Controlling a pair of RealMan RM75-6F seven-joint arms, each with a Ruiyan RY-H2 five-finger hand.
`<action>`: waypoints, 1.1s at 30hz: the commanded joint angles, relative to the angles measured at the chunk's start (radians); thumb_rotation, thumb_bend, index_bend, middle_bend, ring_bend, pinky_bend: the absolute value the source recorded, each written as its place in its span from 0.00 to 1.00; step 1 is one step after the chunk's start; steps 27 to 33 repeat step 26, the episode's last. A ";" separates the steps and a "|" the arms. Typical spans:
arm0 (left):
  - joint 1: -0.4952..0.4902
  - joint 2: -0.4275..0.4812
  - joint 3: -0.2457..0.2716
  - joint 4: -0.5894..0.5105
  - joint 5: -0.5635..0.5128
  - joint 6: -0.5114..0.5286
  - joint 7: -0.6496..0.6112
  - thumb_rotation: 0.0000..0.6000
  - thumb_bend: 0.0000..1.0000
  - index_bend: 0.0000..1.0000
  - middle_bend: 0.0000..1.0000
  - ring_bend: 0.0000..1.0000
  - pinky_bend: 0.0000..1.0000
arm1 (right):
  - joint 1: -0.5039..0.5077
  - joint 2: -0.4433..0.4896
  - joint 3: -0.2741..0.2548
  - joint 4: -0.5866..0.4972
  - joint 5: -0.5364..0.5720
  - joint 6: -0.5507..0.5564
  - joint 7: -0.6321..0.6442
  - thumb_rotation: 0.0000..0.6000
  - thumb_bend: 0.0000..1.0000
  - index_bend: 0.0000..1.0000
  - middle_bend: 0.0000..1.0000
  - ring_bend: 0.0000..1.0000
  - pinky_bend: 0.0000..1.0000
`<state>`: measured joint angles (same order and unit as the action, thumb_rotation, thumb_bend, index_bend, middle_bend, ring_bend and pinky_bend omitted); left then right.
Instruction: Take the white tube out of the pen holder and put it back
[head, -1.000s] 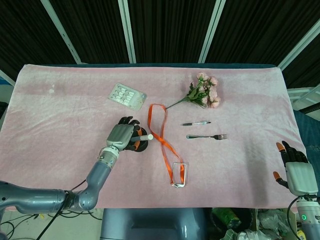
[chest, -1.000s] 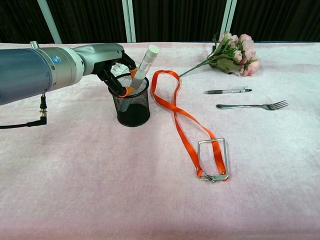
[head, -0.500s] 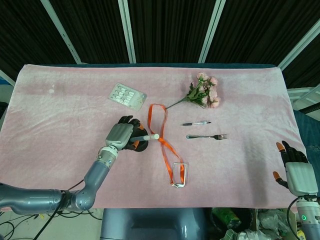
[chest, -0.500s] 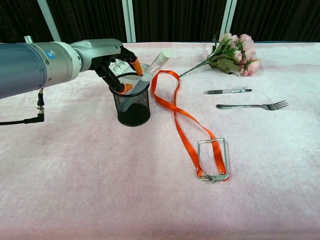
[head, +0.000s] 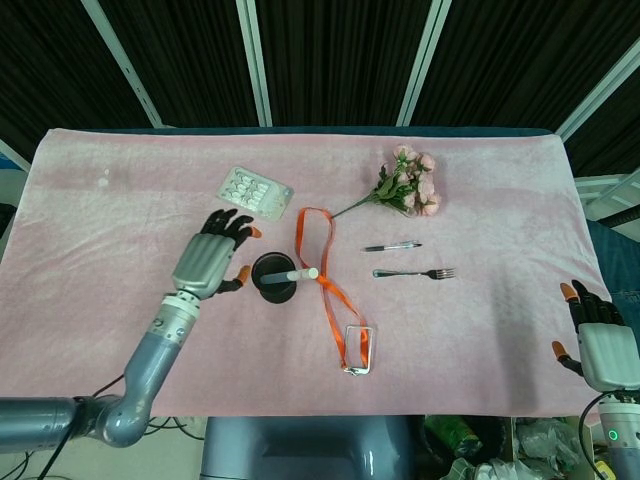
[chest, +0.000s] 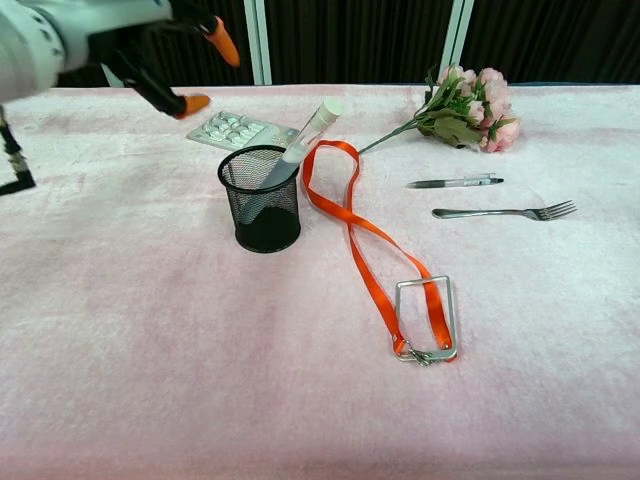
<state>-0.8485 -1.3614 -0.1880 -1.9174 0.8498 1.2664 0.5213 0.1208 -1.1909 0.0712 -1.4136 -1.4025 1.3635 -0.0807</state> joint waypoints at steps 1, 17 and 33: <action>0.130 0.123 0.096 -0.125 0.137 0.174 0.061 1.00 0.40 0.21 0.08 0.00 0.00 | 0.000 0.004 0.000 0.001 0.000 -0.002 0.007 1.00 0.19 0.03 0.05 0.14 0.18; 0.505 0.333 0.306 0.021 0.418 0.290 -0.407 1.00 0.36 0.19 0.04 0.00 0.00 | -0.009 0.013 -0.002 0.006 -0.059 0.060 0.047 1.00 0.19 0.03 0.05 0.13 0.18; 0.564 0.299 0.291 0.114 0.461 0.264 -0.467 1.00 0.36 0.19 0.04 0.00 0.00 | -0.018 0.032 -0.007 -0.028 -0.071 0.077 0.033 1.00 0.19 0.02 0.05 0.13 0.18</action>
